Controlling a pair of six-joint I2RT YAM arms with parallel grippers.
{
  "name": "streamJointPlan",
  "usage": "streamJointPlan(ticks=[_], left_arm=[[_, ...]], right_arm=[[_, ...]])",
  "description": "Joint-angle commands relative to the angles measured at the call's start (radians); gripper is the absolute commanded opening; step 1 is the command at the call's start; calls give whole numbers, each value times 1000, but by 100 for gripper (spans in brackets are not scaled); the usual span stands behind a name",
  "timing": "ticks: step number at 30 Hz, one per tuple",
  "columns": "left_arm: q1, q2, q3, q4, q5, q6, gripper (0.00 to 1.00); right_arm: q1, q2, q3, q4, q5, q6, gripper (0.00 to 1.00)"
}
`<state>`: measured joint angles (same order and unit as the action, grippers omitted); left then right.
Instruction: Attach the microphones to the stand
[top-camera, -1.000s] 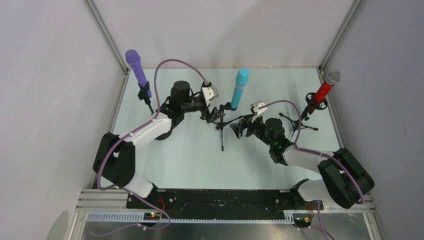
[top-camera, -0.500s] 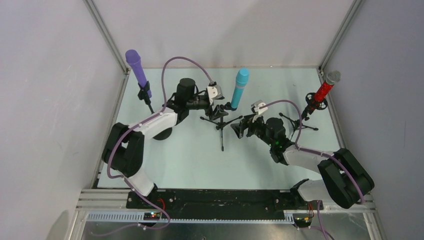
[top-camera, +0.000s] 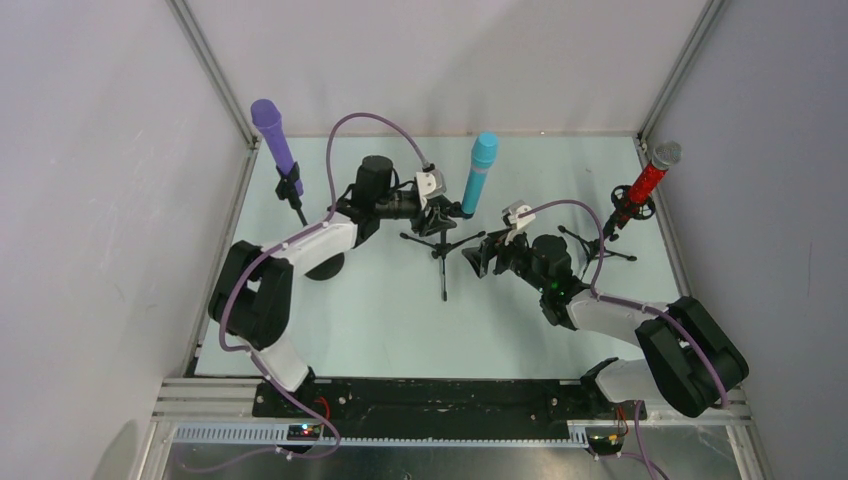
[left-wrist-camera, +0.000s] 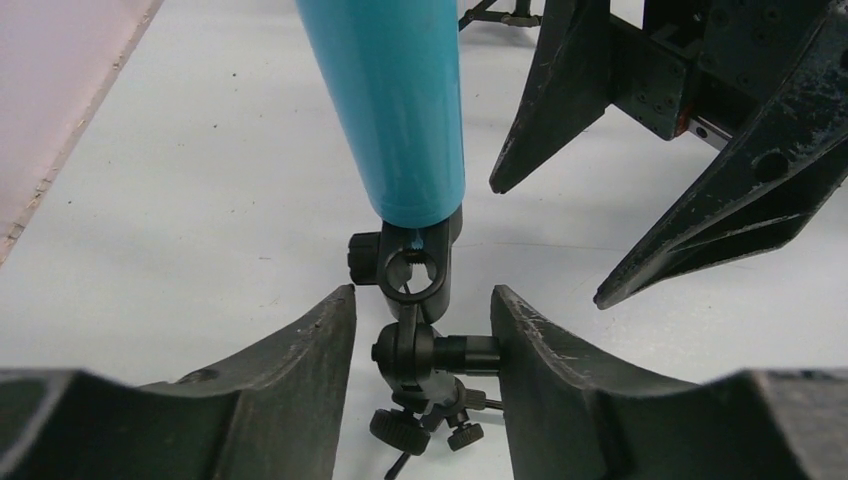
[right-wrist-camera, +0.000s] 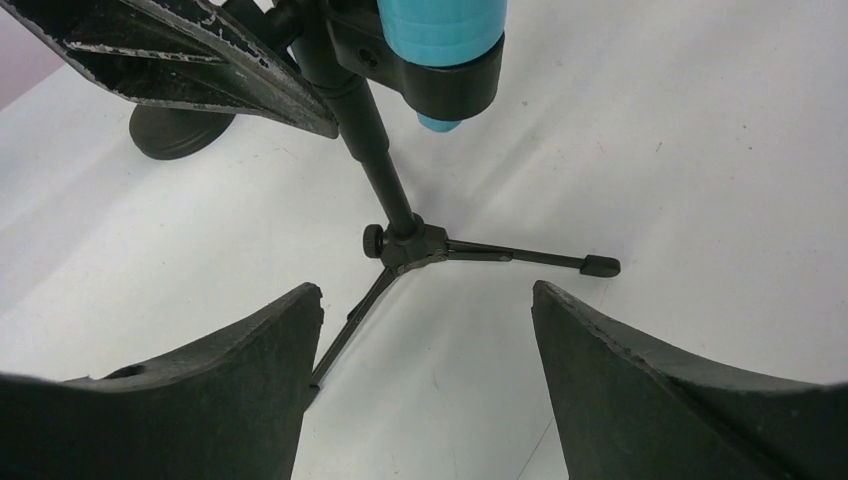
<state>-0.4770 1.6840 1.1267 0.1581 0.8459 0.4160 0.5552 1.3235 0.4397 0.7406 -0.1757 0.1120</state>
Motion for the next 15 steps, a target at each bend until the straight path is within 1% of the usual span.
streamJointPlan(ticks=[1,3,4,5,6,7,8,10,15], left_arm=[[11,10,41,-1,18,16,54],[11,5,36,-2,13,34,51],[10,3,33,-3,11,43,43],[11,-2,31,-5,9,50,38],[11,-3,30,-5,10,52,28],[11,-8,29,-6,11,57,24],[11,-11,27,-6,14,60,12],[11,-19,26,-7,18,61,5],[10,-50,25,-6,25,52,1]], right_arm=[[-6,-7,-2,8,-10,5,80],[-7,-8,-1,3,-10,5,80],[-7,-7,-2,0,-10,5,80],[-8,-8,-1,-1,-11,5,80],[-8,-8,-2,-2,-12,3,80],[-8,-8,-2,-2,-13,3,79],[-8,-7,-2,1,-15,1,79],[-8,-3,-1,4,-18,-2,79],[-5,5,-1,16,-31,-11,79]])
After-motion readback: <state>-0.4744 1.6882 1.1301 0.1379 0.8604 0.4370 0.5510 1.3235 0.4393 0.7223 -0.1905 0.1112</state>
